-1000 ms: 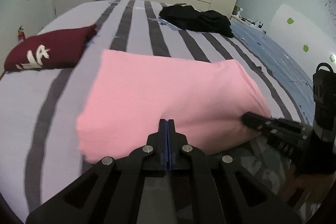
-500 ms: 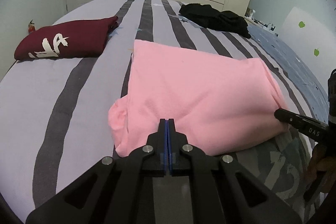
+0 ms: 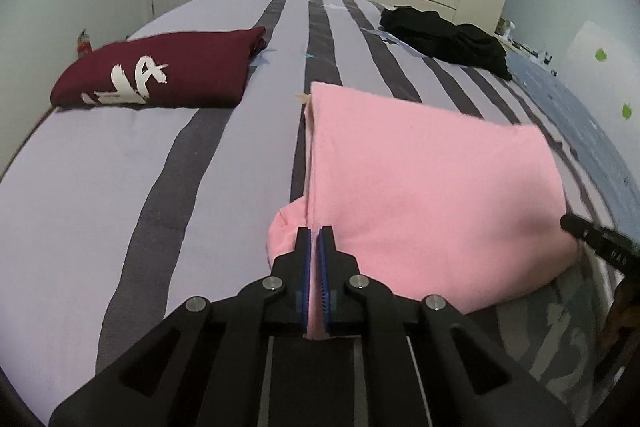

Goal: Fold clothes
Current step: 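Grasp the pink T-shirt end with the left gripper while the right gripper grasps it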

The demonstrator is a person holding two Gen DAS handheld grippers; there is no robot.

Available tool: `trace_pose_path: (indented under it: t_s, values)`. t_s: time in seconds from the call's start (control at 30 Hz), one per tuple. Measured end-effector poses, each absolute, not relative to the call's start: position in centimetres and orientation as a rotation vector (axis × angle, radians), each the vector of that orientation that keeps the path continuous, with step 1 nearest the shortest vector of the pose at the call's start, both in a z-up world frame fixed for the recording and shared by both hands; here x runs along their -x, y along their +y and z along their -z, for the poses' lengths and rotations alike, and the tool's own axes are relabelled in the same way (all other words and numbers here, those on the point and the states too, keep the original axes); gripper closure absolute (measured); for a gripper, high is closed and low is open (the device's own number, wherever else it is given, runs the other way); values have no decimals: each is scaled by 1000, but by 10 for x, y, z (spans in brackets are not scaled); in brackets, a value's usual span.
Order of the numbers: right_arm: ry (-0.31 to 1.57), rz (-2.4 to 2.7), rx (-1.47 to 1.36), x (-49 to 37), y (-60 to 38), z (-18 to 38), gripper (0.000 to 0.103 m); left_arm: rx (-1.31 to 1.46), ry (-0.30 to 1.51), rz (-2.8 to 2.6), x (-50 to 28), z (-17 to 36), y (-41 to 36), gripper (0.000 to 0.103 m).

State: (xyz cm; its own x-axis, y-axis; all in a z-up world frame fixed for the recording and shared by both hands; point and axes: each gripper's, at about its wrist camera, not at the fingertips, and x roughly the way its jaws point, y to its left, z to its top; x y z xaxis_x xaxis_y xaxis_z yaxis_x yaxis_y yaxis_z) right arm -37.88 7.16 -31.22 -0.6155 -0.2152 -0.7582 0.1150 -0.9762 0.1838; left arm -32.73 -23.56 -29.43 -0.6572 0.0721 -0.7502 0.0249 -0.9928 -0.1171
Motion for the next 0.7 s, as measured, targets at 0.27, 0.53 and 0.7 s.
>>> trace_pose_path:
  t_s: [0.27, 0.53, 0.7]
  values:
    - [-128, 2726, -1187, 408, 67, 278, 94, 1152, -130, -2858, 366, 261, -229, 95]
    - [-135, 2691, -1246, 464, 42, 302, 94, 1288, -97, -2815, 416, 301, -228, 91]
    - [-198, 2685, -1236, 470, 56, 306, 97, 1294, -186, -2821, 414, 297, -243, 73]
